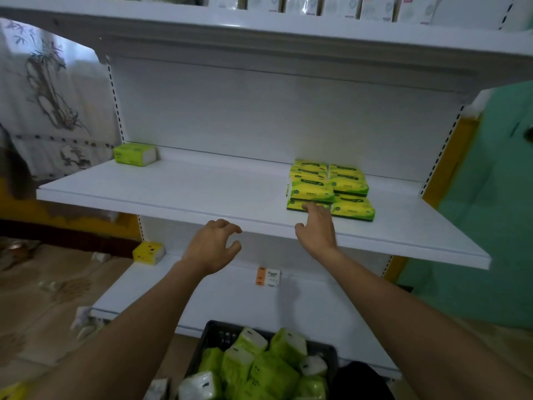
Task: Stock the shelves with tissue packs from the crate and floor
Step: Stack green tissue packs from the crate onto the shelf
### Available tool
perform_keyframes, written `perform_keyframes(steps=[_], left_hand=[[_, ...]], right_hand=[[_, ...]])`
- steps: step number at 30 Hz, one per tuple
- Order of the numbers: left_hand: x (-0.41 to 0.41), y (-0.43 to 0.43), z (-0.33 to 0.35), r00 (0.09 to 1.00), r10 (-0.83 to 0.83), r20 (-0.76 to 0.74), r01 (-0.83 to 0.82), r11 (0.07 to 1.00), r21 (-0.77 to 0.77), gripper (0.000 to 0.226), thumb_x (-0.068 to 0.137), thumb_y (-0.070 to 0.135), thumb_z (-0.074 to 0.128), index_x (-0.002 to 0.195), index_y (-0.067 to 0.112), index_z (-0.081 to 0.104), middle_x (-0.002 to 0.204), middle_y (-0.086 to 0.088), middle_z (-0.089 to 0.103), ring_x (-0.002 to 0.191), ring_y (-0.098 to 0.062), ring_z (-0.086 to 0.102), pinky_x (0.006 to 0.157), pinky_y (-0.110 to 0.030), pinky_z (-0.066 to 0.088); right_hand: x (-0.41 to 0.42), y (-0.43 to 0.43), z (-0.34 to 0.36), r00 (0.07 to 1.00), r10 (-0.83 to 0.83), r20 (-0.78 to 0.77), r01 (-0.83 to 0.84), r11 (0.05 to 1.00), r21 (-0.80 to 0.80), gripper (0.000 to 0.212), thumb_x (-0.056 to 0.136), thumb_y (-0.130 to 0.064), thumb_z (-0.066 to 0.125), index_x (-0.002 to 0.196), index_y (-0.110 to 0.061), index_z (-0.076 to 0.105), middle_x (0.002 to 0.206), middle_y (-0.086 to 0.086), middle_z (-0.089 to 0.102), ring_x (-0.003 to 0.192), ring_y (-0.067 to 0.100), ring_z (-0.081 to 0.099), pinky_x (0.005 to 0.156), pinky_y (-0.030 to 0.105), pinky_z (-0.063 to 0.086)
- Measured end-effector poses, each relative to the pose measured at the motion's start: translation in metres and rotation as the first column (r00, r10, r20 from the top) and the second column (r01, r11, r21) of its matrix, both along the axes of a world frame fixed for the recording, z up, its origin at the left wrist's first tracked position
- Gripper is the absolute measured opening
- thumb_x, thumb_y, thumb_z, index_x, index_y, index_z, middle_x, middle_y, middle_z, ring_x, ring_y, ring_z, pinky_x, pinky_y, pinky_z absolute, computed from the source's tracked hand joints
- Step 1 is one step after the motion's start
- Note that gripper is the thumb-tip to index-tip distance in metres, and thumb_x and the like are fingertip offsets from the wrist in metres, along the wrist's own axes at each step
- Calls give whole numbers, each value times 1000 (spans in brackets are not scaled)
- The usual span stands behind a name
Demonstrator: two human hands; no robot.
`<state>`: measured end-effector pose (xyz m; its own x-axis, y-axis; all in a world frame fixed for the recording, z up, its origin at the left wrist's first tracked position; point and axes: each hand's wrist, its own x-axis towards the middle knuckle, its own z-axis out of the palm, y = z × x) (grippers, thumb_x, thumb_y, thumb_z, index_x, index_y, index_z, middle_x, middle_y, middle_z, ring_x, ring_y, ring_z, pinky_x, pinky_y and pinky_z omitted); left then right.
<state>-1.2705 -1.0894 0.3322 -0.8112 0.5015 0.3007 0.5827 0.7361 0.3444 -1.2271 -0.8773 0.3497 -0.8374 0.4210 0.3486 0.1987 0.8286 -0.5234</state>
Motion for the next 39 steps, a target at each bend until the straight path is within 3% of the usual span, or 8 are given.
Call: perform_keyframes(steps=[12,21,23,31,34,37,39], left_hand=[[28,-46,-13,999,28,17,-28,1000,5,37,92,27,49,127,18,52,134,-6,48,125,-22,40,101,-34,34],[1,-65,-69,985,101,138,-93,994,-62,35,91,27,50,126,19,54,133,-5,50,125,-23,40,103,-36,33],[0,-68,-91,975,115,190,-101,991,-82,36,91,27,50,126,20,53,133,-5,49,124,-24,41,101,-36,37],[-3,-79,-164,925,137,355,-90,985,-146,37,91,31,48,125,19,54,129,-6,52,117,-25,46,96,-35,39],[-5,-84,-185,899,152,411,-96,984,-153,53,80,42,40,123,18,56,128,-7,53,121,-27,46,98,-35,39],[-5,-88,-207,887,171,428,-115,981,-154,55,79,46,37,122,18,58,128,-7,54,120,-27,46,95,-33,38],[-3,-89,-223,887,159,435,-114,985,-127,72,70,56,25,120,17,60,125,-8,56,117,-29,49,92,-33,40]], right_hand=[[20,-34,-25,982,66,175,-69,998,11,51,87,-7,48,137,-7,39,134,18,45,126,32,37,99,36,36],[10,-62,-112,923,199,331,-157,976,-150,49,88,-7,51,136,-6,41,132,17,48,122,30,45,96,30,38],[8,-69,-135,900,232,370,-165,965,-203,53,88,-10,52,139,-8,38,137,15,46,127,29,41,101,31,36],[0,-84,-213,787,302,537,-181,947,-267,53,88,-14,52,139,-11,37,137,14,43,129,28,38,104,37,36],[4,-83,-241,744,320,587,-212,946,-246,48,86,-15,55,133,-8,45,129,13,50,123,29,46,99,36,41],[18,-84,-274,624,358,695,-284,932,-225,54,85,-25,60,134,-10,44,131,12,49,124,30,46,96,35,44],[31,-88,-302,526,370,765,-344,916,-207,64,81,-40,63,137,-18,40,135,10,44,127,29,43,96,37,45]])
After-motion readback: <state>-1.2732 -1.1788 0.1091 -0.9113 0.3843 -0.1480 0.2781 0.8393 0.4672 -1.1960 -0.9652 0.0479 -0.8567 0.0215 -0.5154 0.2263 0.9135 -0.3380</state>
